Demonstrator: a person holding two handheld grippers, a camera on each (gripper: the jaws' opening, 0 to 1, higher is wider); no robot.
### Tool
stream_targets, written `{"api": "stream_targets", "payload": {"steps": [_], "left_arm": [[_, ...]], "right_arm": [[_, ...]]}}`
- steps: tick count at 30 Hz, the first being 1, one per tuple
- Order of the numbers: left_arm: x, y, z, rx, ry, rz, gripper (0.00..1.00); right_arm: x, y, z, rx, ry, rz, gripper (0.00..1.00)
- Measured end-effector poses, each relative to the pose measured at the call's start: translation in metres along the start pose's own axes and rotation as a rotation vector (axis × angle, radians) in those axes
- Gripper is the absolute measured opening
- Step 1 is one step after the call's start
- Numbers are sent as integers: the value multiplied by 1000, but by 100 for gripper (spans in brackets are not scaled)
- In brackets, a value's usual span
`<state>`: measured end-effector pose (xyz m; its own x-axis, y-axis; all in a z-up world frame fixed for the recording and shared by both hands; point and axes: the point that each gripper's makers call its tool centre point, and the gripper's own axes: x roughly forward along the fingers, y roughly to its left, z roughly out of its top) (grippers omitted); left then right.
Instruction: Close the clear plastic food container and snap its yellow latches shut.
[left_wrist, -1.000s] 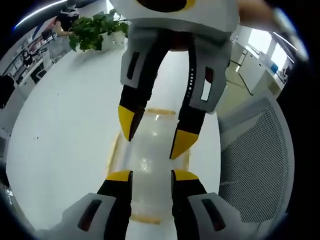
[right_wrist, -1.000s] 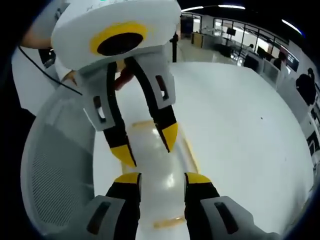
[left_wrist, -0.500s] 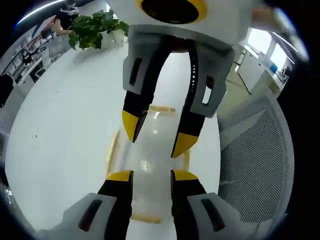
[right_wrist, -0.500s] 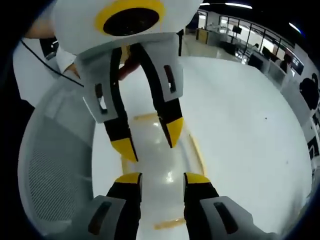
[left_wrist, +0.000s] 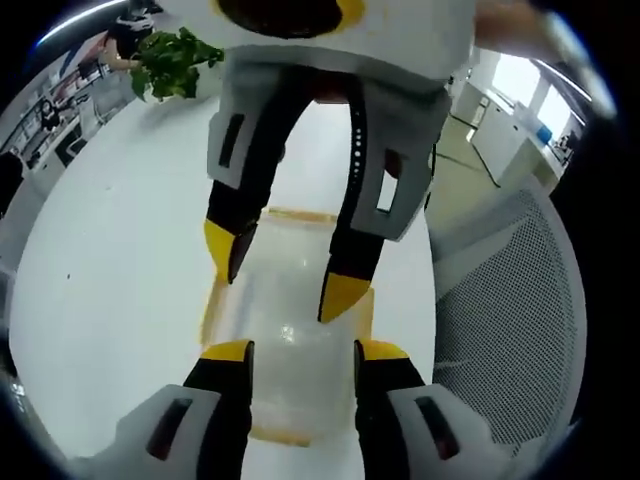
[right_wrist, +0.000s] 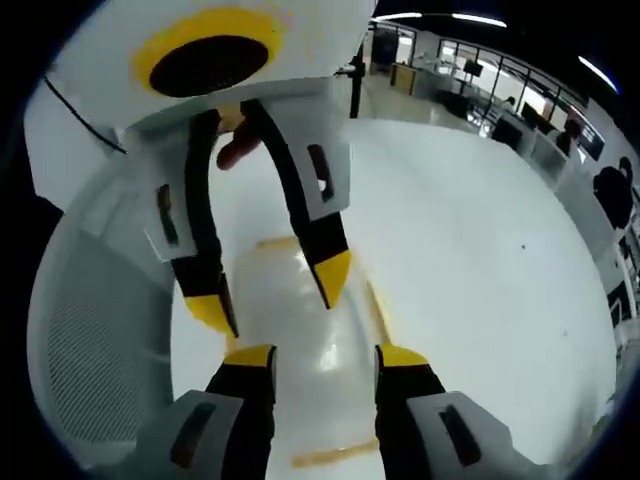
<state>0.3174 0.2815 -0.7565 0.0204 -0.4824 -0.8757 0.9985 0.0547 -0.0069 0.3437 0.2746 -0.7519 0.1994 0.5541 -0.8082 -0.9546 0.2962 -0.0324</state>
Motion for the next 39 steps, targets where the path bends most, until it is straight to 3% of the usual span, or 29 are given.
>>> {"api": "stream_targets", "payload": {"steps": [9,11,19,21,25,30,39], "left_arm": [[1,1,0,8,12,19,40],[1,1,0,15,15,23,40],[2,0,0,12,19,27,41],[1,-1,0,9,18,31,41],[1,0,1,6,22,32,41],[1,-5,2,-3,22,-2,49],[1,-10,1,3,30,-6,53]], "right_arm": [[4,-10,0,15,-8,16,42],[4,-13,3,61,-9,23,44],[9,-12,-4,42,25,52,47],[9,-14,-5,95,24,65,48],[7,-16,-5,108,17,78,47],[5,-15,-4,117,22,103,47],[3,-12,-4,121,30,143,48]]}}
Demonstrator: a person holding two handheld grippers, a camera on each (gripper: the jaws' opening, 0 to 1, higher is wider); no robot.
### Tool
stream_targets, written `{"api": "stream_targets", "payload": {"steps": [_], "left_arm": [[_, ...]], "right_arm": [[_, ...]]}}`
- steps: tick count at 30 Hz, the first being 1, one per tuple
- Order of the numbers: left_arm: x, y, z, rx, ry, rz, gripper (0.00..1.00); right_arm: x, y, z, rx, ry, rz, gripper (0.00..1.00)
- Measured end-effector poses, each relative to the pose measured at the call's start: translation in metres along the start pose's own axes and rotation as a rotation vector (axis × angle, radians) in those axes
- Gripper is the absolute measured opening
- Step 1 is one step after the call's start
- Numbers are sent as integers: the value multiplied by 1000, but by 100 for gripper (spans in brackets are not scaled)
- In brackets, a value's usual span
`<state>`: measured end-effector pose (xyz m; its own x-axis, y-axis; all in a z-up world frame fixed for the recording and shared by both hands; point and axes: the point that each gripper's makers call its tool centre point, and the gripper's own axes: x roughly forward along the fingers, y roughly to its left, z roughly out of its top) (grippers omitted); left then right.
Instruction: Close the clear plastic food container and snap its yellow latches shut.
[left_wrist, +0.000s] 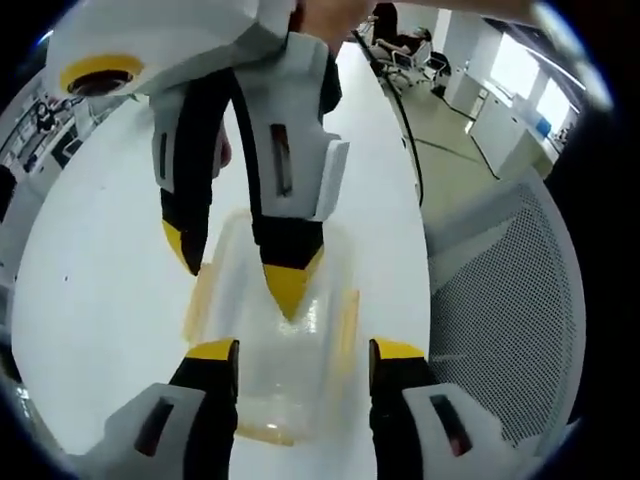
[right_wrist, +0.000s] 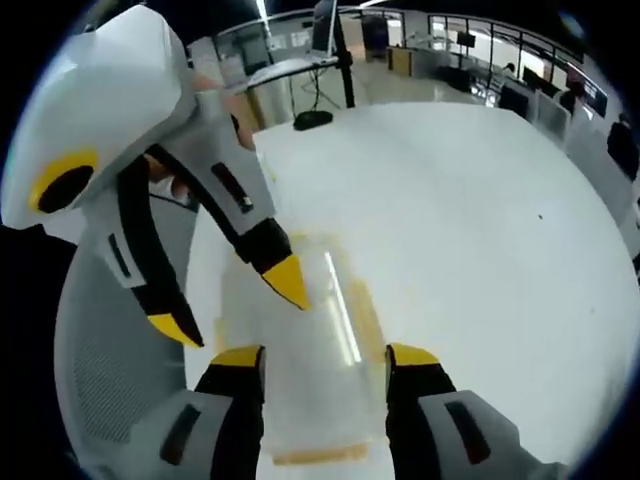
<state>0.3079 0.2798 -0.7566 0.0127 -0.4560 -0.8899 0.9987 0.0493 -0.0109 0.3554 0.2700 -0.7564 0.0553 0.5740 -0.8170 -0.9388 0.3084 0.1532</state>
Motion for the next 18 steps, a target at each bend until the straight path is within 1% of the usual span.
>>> {"api": "stream_targets", "payload": {"steps": [2,6,9,12,17,18], "left_arm": [[0,-3,0,3,1,-3,56],[1,-5,-1,32,15,11,58],[2,-5,-3,68,30,35,58],[3,-7,-5,103,40,57,59],[5,-7,-4,97,54,88,60],[6,-7,-4,101,62,103,60]], "right_arm": [[0,0,0,-4,2,4,48],[-1,1,-1,-12,7,7,49],[0,3,-1,-28,11,21,51],[0,2,-3,-34,19,17,52],[1,-1,-4,-27,30,26,51],[2,-2,-3,-25,29,30,51]]}}
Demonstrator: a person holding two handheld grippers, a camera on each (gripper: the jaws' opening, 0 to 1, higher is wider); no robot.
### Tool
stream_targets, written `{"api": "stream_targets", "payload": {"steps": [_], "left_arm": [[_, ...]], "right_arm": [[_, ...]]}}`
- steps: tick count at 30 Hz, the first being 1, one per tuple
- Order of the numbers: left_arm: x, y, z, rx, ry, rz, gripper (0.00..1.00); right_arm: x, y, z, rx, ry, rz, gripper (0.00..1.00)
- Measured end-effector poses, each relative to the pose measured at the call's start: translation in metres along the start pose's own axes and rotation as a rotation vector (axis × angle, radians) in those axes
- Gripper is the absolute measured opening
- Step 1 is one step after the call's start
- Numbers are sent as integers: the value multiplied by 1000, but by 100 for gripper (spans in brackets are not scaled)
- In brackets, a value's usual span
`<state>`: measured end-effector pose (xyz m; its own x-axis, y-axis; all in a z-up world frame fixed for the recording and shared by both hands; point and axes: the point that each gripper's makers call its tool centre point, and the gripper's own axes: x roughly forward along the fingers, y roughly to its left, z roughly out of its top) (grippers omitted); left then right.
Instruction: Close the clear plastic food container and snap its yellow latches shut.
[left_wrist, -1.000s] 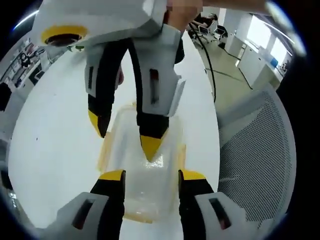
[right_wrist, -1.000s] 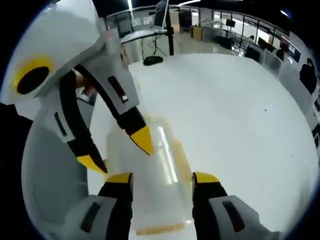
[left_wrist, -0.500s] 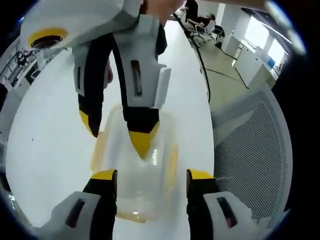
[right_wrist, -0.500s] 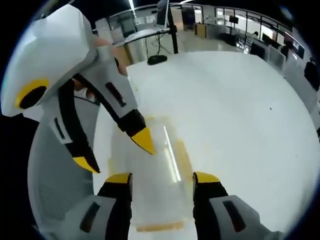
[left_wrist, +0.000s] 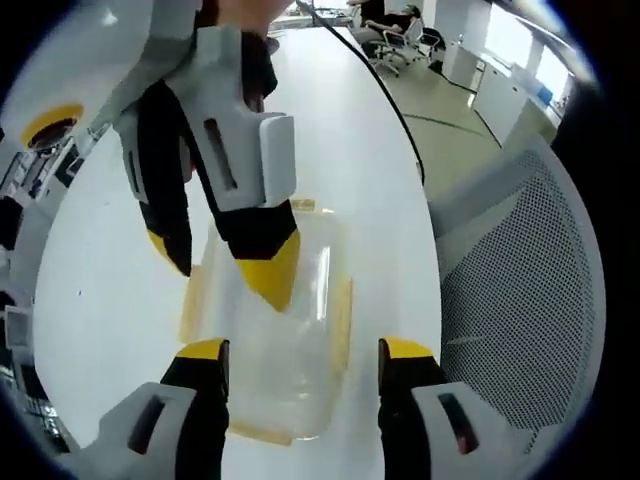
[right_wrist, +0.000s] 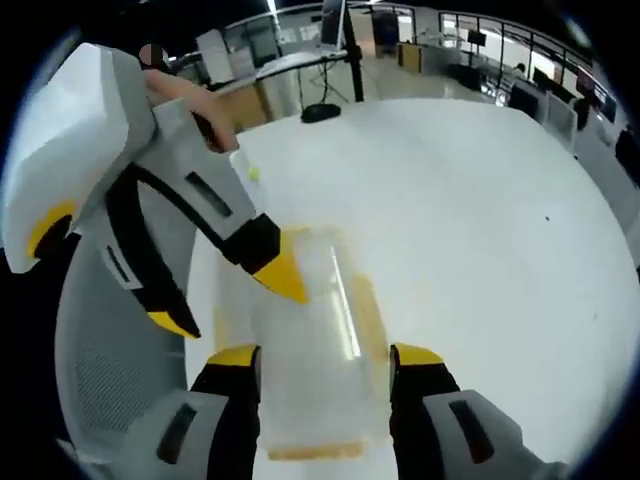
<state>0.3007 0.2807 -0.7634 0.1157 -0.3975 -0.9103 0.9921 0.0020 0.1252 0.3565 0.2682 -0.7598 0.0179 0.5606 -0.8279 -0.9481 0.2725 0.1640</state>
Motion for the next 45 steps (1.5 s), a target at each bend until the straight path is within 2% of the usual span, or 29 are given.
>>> {"api": "stream_targets", "payload": {"steps": [5,8,13,17,19,22,23,24,31,39,45], "left_arm": [[3,-1,1,-22,25,56,61],[5,0,-2,15,52,94,60],[8,-1,-3,29,81,145,61],[11,-1,-4,50,117,192,61],[11,0,-4,62,133,214,60],[10,8,-4,67,142,252,51],[11,7,-2,21,131,244,52],[10,9,-2,20,137,249,52],[12,11,-3,66,171,253,51],[13,11,-3,60,197,269,50],[13,12,-3,56,191,269,49]], "right_arm": [[4,-1,-1,4,12,30,50],[6,-1,-1,0,23,43,50],[8,-1,2,7,32,74,50],[10,-2,0,-6,66,93,49],[10,-2,0,-7,77,102,48],[11,-3,0,-5,89,117,48],[11,-3,-1,-8,93,123,48],[11,-2,-1,-9,96,130,48],[11,-4,-2,18,121,146,47],[10,-4,-3,21,121,172,43],[10,-4,-3,18,140,185,41]]}}
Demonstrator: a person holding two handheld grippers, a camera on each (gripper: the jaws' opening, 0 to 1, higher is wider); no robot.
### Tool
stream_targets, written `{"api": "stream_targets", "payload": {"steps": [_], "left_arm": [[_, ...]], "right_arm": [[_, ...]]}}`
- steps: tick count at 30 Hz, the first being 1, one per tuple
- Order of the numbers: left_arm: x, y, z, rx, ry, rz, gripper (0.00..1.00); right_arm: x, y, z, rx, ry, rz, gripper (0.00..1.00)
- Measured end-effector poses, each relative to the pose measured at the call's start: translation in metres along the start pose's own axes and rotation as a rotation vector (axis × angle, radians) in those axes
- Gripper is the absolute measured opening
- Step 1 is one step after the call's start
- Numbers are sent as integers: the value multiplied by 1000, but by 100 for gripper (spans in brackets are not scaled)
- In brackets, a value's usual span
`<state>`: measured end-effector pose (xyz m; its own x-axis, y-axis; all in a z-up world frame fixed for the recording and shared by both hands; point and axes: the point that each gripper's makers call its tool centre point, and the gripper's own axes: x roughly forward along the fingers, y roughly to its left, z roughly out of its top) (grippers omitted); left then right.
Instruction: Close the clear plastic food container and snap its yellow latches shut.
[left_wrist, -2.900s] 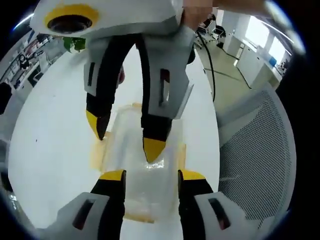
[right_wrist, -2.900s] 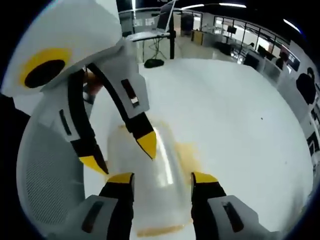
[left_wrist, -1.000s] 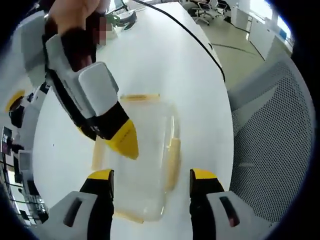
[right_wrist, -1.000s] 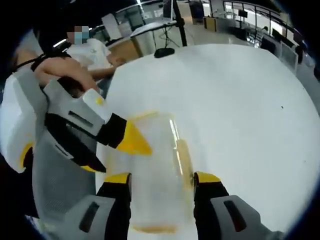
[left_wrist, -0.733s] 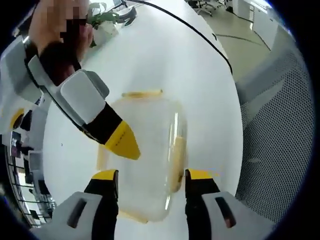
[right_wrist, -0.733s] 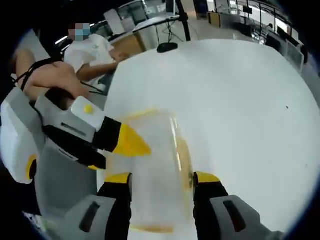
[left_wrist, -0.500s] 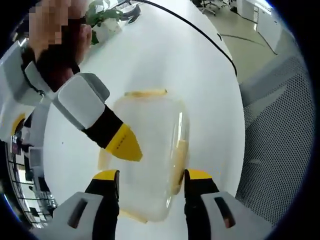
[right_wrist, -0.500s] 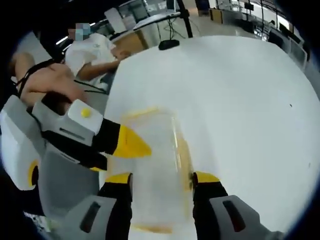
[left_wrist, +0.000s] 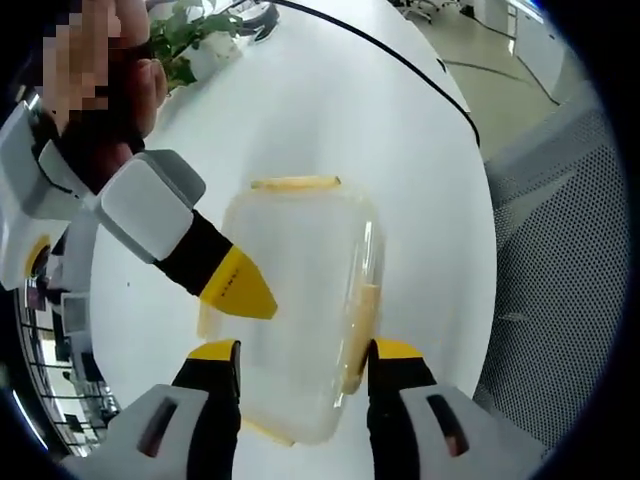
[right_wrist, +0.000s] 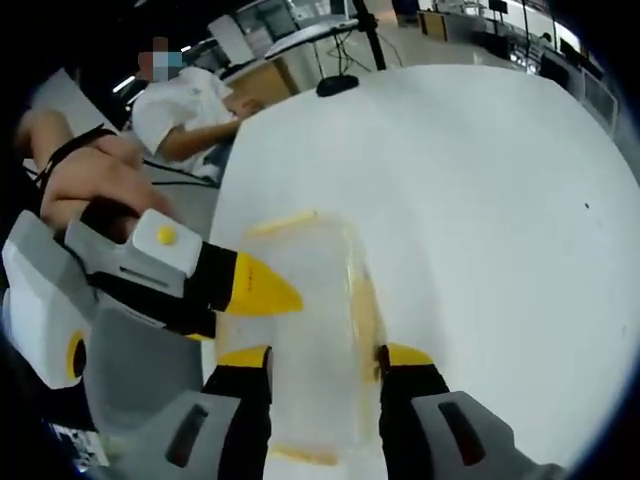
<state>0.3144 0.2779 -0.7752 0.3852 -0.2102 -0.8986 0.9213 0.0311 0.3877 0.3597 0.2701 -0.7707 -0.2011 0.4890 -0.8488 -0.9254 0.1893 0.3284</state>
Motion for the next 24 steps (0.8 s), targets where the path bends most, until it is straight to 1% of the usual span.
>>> {"api": "stream_targets", "payload": {"steps": [3,4,5,6,7,8,11,12,15,17,18,24], "left_arm": [[0,0,0,-1,1,1,49],[0,0,1,0,2,0,48],[0,-4,0,-3,4,-24,48],[-1,-1,0,6,3,-6,48],[-1,0,-1,4,0,-5,48],[-1,0,-1,-7,-3,-6,47],[0,1,0,0,2,7,45],[3,-1,3,17,0,16,45],[2,0,3,10,4,6,45],[3,-2,3,13,12,12,45],[3,-2,4,15,17,13,46],[2,-1,2,13,27,16,46]], "right_arm": [[-1,0,-1,-11,3,15,39],[0,0,-1,-6,8,24,37],[0,0,-3,0,23,33,37],[0,0,-2,-10,29,43,37],[0,-2,-3,-29,38,42,37],[0,0,-2,-13,43,40,37],[0,-2,-3,-15,53,41,37],[0,0,-3,-21,55,43,37],[0,-1,-3,-25,64,38,37],[-1,-1,-3,-23,65,40,37],[0,0,-3,-4,67,38,38],[0,1,-3,-12,66,36,38]]}}
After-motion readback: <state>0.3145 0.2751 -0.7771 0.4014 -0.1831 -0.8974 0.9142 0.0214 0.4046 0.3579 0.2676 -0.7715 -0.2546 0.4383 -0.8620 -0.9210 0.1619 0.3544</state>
